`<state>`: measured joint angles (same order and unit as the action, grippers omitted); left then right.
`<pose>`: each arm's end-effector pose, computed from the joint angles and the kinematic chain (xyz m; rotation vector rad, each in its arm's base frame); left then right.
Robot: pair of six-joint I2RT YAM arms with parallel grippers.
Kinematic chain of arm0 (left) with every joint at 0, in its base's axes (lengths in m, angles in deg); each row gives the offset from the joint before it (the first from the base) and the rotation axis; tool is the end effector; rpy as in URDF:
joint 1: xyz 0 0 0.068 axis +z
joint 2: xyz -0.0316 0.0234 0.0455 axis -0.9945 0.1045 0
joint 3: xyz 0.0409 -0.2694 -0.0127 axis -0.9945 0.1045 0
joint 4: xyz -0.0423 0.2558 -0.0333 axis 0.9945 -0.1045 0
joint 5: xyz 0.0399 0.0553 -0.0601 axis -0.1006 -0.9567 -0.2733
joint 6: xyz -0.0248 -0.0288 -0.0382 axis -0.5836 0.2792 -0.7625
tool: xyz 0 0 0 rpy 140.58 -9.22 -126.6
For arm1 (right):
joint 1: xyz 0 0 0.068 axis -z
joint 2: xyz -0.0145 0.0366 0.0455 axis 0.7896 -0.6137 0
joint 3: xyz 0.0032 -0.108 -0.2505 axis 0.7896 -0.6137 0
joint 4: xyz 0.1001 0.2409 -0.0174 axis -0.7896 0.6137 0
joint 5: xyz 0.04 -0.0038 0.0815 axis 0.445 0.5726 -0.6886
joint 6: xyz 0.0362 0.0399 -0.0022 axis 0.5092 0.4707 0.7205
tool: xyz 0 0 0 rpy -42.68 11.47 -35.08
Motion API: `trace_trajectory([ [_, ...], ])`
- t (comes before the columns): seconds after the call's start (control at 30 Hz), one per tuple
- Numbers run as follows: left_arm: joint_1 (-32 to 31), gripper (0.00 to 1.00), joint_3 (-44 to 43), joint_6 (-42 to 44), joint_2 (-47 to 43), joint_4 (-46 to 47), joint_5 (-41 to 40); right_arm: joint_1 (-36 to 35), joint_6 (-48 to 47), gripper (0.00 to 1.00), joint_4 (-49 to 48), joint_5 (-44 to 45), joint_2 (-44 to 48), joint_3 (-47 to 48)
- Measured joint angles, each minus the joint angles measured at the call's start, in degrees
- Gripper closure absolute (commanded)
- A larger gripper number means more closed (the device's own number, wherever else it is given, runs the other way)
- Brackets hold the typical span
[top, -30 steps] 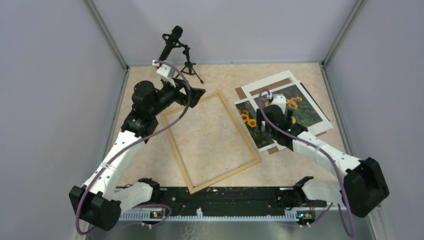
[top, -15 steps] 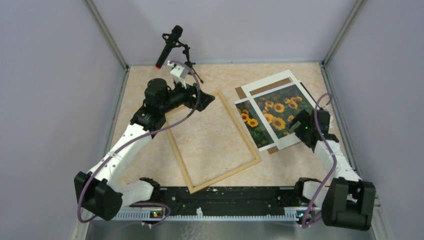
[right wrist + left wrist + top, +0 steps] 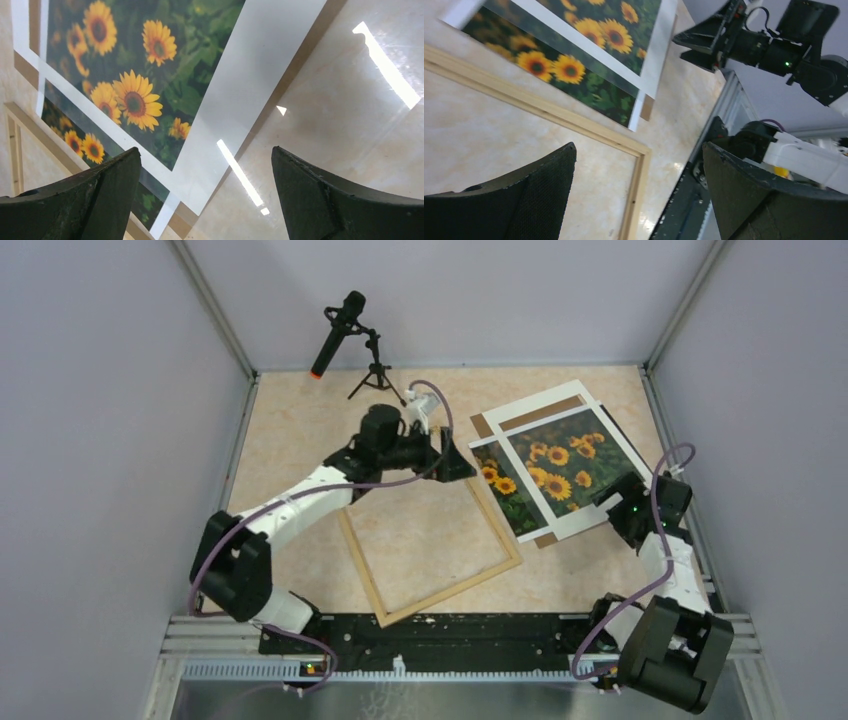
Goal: Put the photo into the frame
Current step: Pick up the photo frame item at the center of the board.
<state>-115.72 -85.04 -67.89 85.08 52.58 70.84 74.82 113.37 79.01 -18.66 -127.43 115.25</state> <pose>0.2713 -0.1907 0.3034 0.4741 2.0435 -1.2328 0.1794 -0.0669 0.1853 1.0102 2.1265 0.3399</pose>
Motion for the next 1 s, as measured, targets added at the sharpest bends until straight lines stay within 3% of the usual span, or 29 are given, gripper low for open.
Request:
trace_trajectory([
  [0.4,-19.96,0.02,1.73,-24.50,24.33,21.84,-7.10,0.00,-1.03,0.01,-5.16,-6.32,-7.76,-1.68],
  [0.7,-23.06,0.02,-1.81,-32.79,32.76,27.19,-17.40,0.11,1.66,0.01,-10.19,-7.37,-6.99,-4.31],
  [1.0,-24.06,0.02,-4.55,-34.27,35.43,27.17,-21.88,0.44,4.70,0.01,-19.80,-14.16,-10.82,-6.86],
])
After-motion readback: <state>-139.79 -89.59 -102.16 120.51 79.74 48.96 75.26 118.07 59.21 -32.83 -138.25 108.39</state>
